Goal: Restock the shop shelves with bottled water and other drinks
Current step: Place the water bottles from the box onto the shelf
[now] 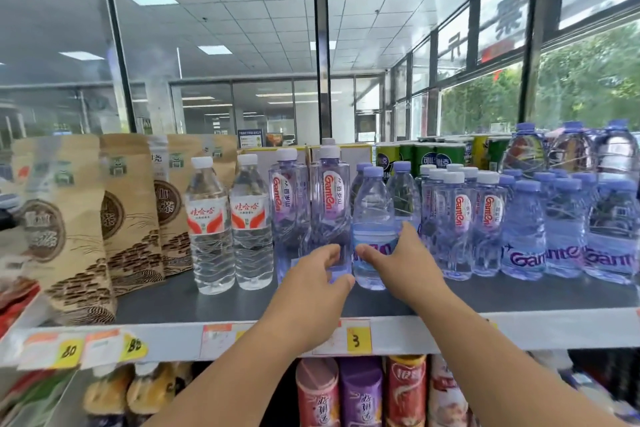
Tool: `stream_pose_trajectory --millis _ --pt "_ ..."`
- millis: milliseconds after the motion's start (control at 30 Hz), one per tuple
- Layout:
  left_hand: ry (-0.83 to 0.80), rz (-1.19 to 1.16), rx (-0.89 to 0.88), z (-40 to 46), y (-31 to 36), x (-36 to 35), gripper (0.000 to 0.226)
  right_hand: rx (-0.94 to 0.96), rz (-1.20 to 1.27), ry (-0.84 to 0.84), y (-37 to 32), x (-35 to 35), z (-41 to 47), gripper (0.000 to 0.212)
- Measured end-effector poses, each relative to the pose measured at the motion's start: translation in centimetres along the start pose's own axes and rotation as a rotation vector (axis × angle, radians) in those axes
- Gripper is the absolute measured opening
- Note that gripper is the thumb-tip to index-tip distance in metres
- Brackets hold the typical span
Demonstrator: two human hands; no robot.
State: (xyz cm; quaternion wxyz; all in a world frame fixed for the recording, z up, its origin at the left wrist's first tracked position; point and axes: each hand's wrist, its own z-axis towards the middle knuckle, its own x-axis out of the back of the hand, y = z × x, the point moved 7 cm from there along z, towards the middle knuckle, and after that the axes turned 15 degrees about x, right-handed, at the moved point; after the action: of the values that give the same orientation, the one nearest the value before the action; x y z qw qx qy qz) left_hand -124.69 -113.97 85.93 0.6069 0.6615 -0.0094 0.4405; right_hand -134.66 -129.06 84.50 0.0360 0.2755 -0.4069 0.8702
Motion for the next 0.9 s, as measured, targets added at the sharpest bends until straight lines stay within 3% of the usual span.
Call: stream_pose_trajectory --millis 100,167,200,300,367,500,600,667,800,900 --pt "0.069 -0.003 -0.008 -1.8 -1.2 2.2 0.052 0.202 -0.142 0.289 -4.4 0.6 -3.0 0.047" --pt "0.124 -0.018 0.0 -3.4 -2.5 4.3 0.043 0.364 -0.084 0.29 -8.6 -1.0 -5.1 0.017" --pt "0.148 -0.03 0.009 -4.3 -3.3 5.5 0.035 0.415 -0.06 0.218 -10.5 -2.5 -6.0 0.008" --pt "0.209 -0.009 0.091 -7.9 -7.5 9.5 0.01 0.465 -0.039 -0.11 -14.7 -8.5 -9.0 0.009" --pt "0.212 0.039 0.203 -11.0 -12.0 11.9 0.012 0.484 -0.057 -0.304 -16.7 -13.1 -11.9 0.013" --pt "0.053 0.158 0.503 -18.0 -24.6 14.7 0.024 0.478 -0.131 -0.727 -17.9 -24.8 -20.6 0.033" --pt "-0.008 0.128 0.732 -24.4 -35.5 15.6 0.025 0.417 -0.248 -1.163 -16.1 -35.1 -30.7 0.036" --pt "-0.045 0.063 0.875 -28.6 -42.6 15.4 0.022 0.346 -0.319 -1.358 -13.6 -40.6 -37.4 0.041" --pt "-0.014 -0.066 1.075 -36.1 -55.0 13.4 0.023 0.25 -0.376 -1.613 -7.7 -49.6 -50.4 0.029" --pt "-0.032 -0.056 1.166 -40.9 -63.6 9.2 0.022 0.133 -0.402 -1.71 -2.0 -54.8 -59.7 0.034"
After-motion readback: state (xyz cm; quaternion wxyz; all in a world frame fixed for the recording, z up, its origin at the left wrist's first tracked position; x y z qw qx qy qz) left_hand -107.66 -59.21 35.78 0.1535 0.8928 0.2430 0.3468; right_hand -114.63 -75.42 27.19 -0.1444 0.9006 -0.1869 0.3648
